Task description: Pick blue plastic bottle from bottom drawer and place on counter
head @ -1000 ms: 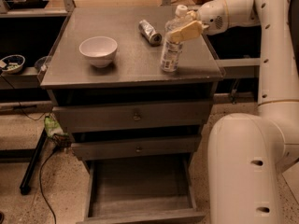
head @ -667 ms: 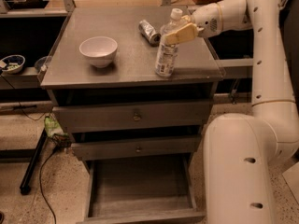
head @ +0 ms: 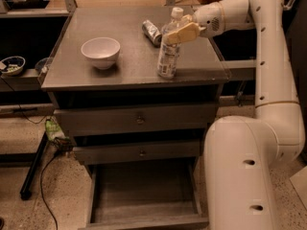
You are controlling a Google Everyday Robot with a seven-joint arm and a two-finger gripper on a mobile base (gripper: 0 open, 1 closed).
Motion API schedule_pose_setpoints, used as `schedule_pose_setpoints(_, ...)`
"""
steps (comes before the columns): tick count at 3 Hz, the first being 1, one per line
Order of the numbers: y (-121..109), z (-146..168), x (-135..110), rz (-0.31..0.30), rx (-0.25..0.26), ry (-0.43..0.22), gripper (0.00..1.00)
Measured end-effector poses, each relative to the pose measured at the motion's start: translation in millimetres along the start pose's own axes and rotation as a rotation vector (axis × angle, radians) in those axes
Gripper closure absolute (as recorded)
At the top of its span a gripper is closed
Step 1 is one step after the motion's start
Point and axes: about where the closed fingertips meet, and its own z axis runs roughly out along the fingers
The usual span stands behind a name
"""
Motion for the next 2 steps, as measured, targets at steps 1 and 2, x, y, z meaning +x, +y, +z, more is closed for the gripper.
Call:
schedule_pose_setpoints(1, -15.7, -10.0, -12.6, -0.046, 0.091, -0.02, 1.0)
schedule_pose_setpoints(2, -15.9, -9.9, -12.6, -0.045, 0.091, -0.02, 1.0)
